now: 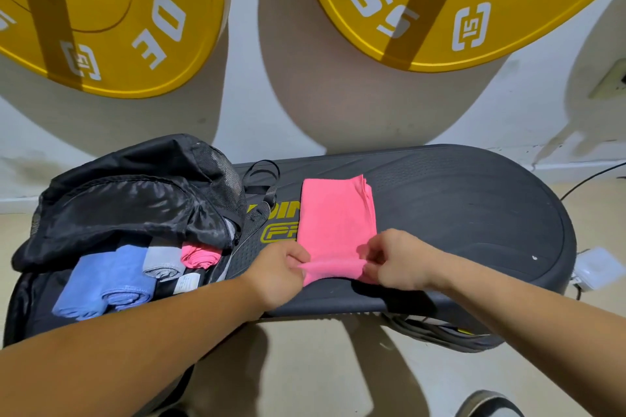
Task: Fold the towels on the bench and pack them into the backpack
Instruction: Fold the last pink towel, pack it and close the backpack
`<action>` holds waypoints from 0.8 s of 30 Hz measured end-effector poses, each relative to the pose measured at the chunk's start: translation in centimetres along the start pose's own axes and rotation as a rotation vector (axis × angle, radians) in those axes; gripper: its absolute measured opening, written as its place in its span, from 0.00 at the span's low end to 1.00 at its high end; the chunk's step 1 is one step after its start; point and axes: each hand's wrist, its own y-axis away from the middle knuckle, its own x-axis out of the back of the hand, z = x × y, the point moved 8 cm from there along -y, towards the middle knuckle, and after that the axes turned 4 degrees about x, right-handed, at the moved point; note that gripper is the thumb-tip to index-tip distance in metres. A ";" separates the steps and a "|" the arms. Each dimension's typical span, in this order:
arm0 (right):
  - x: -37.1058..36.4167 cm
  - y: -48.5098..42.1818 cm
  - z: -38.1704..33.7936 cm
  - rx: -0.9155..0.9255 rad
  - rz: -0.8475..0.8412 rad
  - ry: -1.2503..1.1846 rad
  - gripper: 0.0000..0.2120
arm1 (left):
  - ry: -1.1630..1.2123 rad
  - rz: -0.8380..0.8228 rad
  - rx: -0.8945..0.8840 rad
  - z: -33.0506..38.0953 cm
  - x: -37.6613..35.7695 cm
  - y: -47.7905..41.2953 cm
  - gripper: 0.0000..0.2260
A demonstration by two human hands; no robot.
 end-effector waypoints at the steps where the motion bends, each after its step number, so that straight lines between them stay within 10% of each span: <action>1: -0.3 0.0 0.5 -0.079 -0.036 -0.147 0.08 | 0.034 0.013 0.044 -0.3 0.3 -0.1 0.09; 6: -1.4 0.0 2.2 -0.324 0.020 -0.433 0.02 | -0.263 0.168 -0.231 2.0 1.8 -0.4 0.08; 11: 0.0 -0.7 -0.1 0.122 0.264 0.258 0.08 | -0.982 0.087 -0.808 4.4 -1.9 2.4 0.09; 16: -1.9 1.1 -4.1 0.504 0.413 0.627 0.12 | -1.006 0.106 -0.774 3.6 -2.2 2.3 0.11; 24: -1.1 0.1 -2.8 0.336 0.338 0.546 0.06 | -0.484 -0.024 -0.352 2.9 0.3 -0.1 0.11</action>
